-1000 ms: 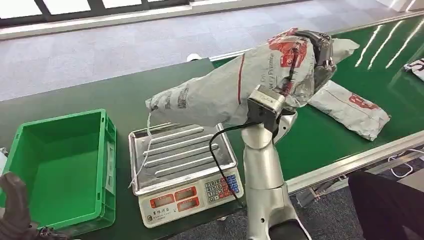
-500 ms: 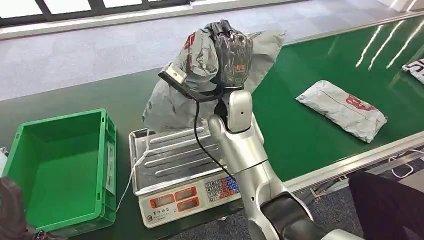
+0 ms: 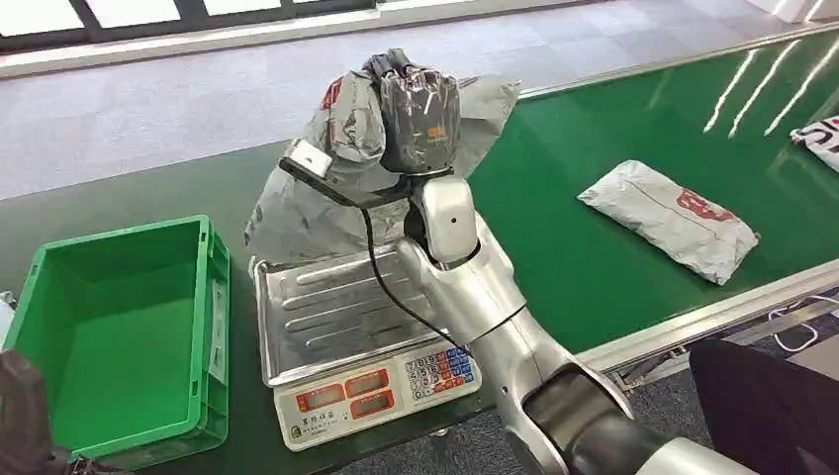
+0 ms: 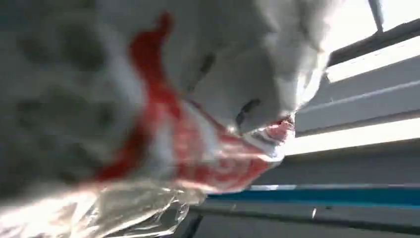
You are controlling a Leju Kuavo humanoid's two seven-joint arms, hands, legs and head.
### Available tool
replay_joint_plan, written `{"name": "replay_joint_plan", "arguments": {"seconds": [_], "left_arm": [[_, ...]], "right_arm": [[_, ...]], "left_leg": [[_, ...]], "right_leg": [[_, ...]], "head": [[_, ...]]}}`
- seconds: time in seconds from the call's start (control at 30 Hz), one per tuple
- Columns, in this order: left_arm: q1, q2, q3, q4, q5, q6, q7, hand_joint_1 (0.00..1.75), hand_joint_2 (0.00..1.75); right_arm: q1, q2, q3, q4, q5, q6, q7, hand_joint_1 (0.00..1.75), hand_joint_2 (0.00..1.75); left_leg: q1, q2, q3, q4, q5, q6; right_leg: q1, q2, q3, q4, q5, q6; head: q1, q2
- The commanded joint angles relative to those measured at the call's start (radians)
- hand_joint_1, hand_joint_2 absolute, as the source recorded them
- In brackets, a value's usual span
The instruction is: Moved the parcel from conveyor to table for the left to box.
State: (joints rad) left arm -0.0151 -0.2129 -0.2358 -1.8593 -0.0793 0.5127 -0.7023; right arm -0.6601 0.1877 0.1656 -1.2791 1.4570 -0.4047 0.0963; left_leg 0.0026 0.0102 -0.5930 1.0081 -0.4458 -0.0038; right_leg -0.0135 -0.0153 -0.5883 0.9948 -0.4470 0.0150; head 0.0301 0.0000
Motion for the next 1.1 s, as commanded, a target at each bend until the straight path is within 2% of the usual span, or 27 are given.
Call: {"name": "replay_joint_plan", "arguments": {"seconds": [0.03, 0.07, 0.1, 0.13, 0.17, 0.27, 0.83, 1.1], "left_arm": [[-0.008, 0.018, 0.024, 0.027, -0.009, -0.009, 0.004, 0.00, 1.75], [-0.008, 0.018, 0.024, 0.027, -0.009, -0.009, 0.004, 0.00, 1.75], [-0.007, 0.020, 0.027, 0.022, -0.009, -0.006, 0.004, 0.00, 1.75], [-0.007, 0.022, 0.028, 0.020, -0.009, -0.005, 0.004, 0.00, 1.75], [-0.007, 0.025, 0.030, 0.020, -0.009, -0.005, 0.004, 0.00, 1.75], [-0.001, 0.027, 0.041, 0.010, -0.010, -0.009, 0.004, 0.00, 1.75], [0.024, 0.022, 0.058, -0.017, -0.024, -0.005, 0.004, 0.00, 1.75], [0.028, 0.025, 0.050, -0.018, -0.025, 0.006, 0.004, 0.00, 1.75]], "right_arm": [[-0.018, -0.031, 0.057, -0.025, -0.203, 0.007, -0.189, 1.75, 1.75], [-0.018, -0.031, 0.057, -0.025, -0.203, 0.007, -0.189, 1.75, 1.75], [0.006, -0.027, 0.078, -0.099, -0.365, 0.048, -0.295, 1.75, 1.75], [0.014, -0.028, 0.084, -0.125, -0.420, 0.086, -0.319, 1.75, 1.75], [0.025, -0.032, 0.090, -0.167, -0.586, 0.209, -0.379, 1.75, 1.75], [0.034, -0.036, 0.083, -0.205, -0.690, 0.286, -0.406, 1.75, 1.75], [0.025, -0.039, 0.051, -0.198, -0.734, 0.292, -0.426, 1.75, 1.75], [0.044, -0.040, 0.027, -0.214, -0.661, 0.219, -0.384, 1.75, 1.75]], "left_leg": [[0.000, 0.000, 0.001, -0.001, 0.000, 0.000], [0.001, 0.000, 0.001, -0.001, 0.000, 0.000], [0.000, -0.001, 0.001, -0.001, 0.000, 0.000], [0.000, -0.001, 0.002, -0.002, 0.000, -0.001], [0.000, -0.001, 0.001, -0.001, 0.000, 0.000], [0.000, -0.001, 0.001, -0.002, 0.000, -0.001], [0.000, 0.000, 0.001, -0.001, 0.000, 0.000], [0.001, -0.001, 0.001, -0.001, 0.000, 0.000]], "right_leg": [[0.000, 0.002, 0.001, -0.001, 0.000, -0.001], [0.001, 0.002, 0.001, -0.002, 0.000, -0.001], [0.000, 0.001, 0.001, -0.001, 0.000, -0.001], [0.000, 0.001, 0.001, -0.002, 0.000, -0.001], [0.000, 0.001, 0.000, -0.001, 0.000, -0.001], [0.000, 0.001, 0.001, -0.002, 0.000, -0.001], [0.000, 0.001, 0.001, -0.001, 0.000, -0.001], [0.001, 0.001, 0.001, -0.002, 0.000, -0.001]], "head": [[0.000, 0.000], [0.000, 0.000], [0.000, 0.000], [0.000, 0.000], [0.000, 0.000], [0.000, 0.000], [0.000, 0.000], [0.000, 0.000]]}}
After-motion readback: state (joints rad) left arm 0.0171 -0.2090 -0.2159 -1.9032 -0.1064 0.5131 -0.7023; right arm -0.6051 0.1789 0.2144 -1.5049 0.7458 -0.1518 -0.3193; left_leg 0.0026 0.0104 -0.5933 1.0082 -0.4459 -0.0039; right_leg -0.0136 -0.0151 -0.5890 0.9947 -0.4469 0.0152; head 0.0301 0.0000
